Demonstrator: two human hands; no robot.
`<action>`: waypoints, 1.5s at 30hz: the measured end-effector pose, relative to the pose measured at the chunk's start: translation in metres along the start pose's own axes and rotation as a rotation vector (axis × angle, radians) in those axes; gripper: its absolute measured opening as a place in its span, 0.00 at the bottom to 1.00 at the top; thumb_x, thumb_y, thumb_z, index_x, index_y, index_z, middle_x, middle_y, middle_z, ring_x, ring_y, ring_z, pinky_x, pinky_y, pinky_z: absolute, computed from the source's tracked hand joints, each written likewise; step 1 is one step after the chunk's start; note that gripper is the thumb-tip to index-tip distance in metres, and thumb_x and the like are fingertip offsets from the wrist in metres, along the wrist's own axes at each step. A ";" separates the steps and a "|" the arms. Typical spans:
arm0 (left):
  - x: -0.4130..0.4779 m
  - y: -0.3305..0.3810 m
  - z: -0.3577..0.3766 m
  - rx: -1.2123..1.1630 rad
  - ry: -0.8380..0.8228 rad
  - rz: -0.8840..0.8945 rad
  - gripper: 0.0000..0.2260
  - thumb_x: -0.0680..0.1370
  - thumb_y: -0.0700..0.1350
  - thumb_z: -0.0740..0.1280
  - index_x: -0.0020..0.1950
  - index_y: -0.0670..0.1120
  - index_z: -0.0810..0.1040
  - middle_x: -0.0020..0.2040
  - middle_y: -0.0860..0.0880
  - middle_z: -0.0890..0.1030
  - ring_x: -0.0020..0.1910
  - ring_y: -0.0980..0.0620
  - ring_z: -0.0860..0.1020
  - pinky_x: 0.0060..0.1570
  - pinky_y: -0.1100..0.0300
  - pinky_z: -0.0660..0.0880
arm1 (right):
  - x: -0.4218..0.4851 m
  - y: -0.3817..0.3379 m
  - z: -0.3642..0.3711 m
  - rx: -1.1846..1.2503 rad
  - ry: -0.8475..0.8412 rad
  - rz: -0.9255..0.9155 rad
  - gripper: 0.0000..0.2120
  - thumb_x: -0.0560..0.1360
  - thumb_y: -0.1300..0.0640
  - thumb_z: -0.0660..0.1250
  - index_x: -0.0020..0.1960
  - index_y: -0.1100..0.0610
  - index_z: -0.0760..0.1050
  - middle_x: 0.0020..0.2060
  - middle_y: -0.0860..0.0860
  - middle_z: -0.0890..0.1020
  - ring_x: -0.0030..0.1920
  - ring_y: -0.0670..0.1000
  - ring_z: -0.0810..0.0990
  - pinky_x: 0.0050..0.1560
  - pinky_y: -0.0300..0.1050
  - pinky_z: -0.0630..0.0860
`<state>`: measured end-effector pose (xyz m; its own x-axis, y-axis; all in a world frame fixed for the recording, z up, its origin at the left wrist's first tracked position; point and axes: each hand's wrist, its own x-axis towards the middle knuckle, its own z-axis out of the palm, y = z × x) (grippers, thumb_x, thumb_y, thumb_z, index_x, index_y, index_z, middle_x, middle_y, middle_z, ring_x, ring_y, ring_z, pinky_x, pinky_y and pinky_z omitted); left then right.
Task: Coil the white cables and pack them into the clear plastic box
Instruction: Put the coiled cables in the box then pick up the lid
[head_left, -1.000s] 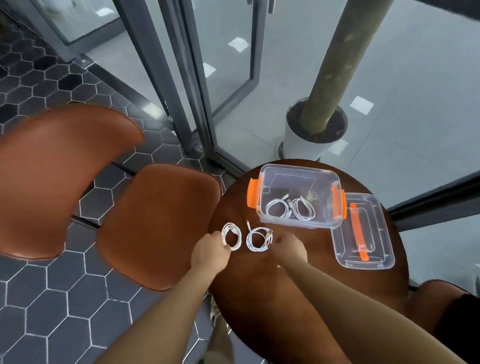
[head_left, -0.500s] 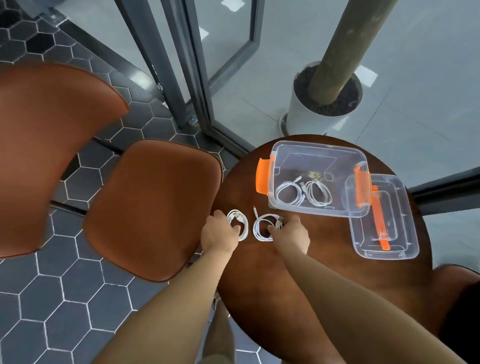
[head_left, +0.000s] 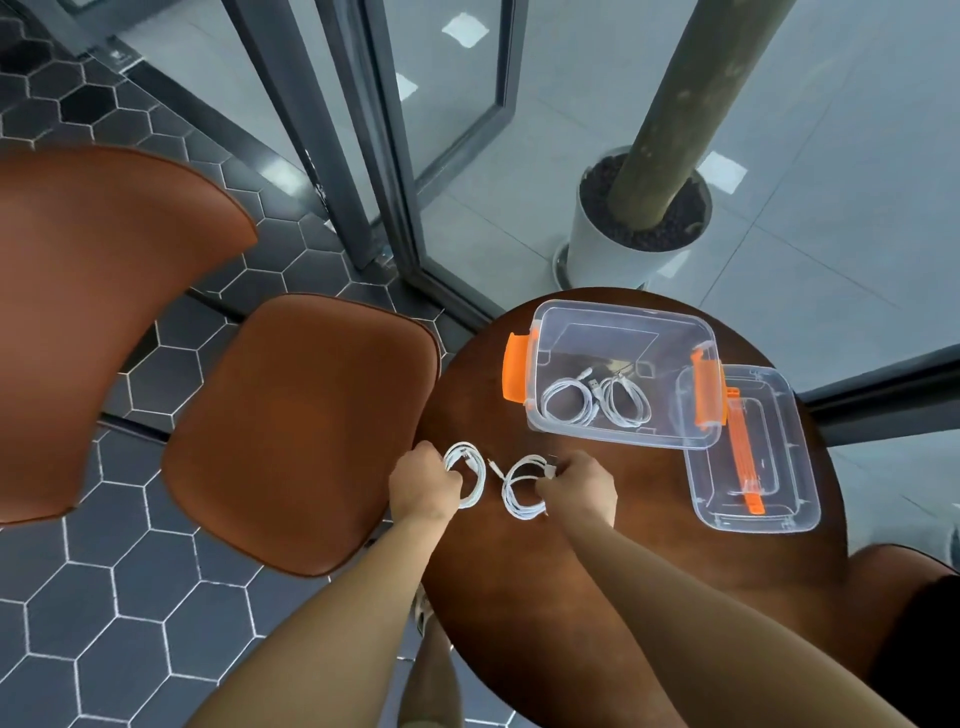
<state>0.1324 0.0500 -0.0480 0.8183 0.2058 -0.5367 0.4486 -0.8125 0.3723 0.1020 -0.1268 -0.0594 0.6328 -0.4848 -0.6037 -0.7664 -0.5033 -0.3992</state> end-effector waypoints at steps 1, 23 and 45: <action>-0.003 -0.001 -0.003 -0.010 0.007 -0.001 0.04 0.75 0.39 0.68 0.49 0.41 0.79 0.48 0.43 0.83 0.48 0.42 0.81 0.47 0.52 0.77 | -0.003 0.000 -0.003 0.005 -0.003 -0.018 0.10 0.66 0.58 0.70 0.48 0.51 0.80 0.38 0.49 0.82 0.46 0.56 0.82 0.43 0.42 0.73; -0.086 0.078 -0.077 -0.075 0.217 0.143 0.05 0.74 0.43 0.73 0.49 0.46 0.80 0.47 0.47 0.83 0.45 0.46 0.80 0.41 0.57 0.74 | -0.063 -0.004 -0.136 0.075 0.107 -0.345 0.03 0.69 0.55 0.69 0.42 0.53 0.77 0.31 0.47 0.79 0.37 0.54 0.80 0.37 0.42 0.71; -0.018 0.182 -0.046 0.353 0.169 0.508 0.09 0.78 0.37 0.66 0.58 0.41 0.80 0.53 0.42 0.83 0.52 0.41 0.83 0.50 0.52 0.79 | 0.035 -0.035 -0.179 -0.244 0.251 -0.443 0.11 0.75 0.60 0.65 0.56 0.58 0.79 0.53 0.57 0.81 0.48 0.62 0.82 0.45 0.49 0.79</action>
<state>0.2160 -0.0764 0.0645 0.9561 -0.1924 -0.2210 -0.1319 -0.9561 0.2618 0.1711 -0.2540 0.0566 0.9181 -0.3297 -0.2201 -0.3925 -0.8340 -0.3878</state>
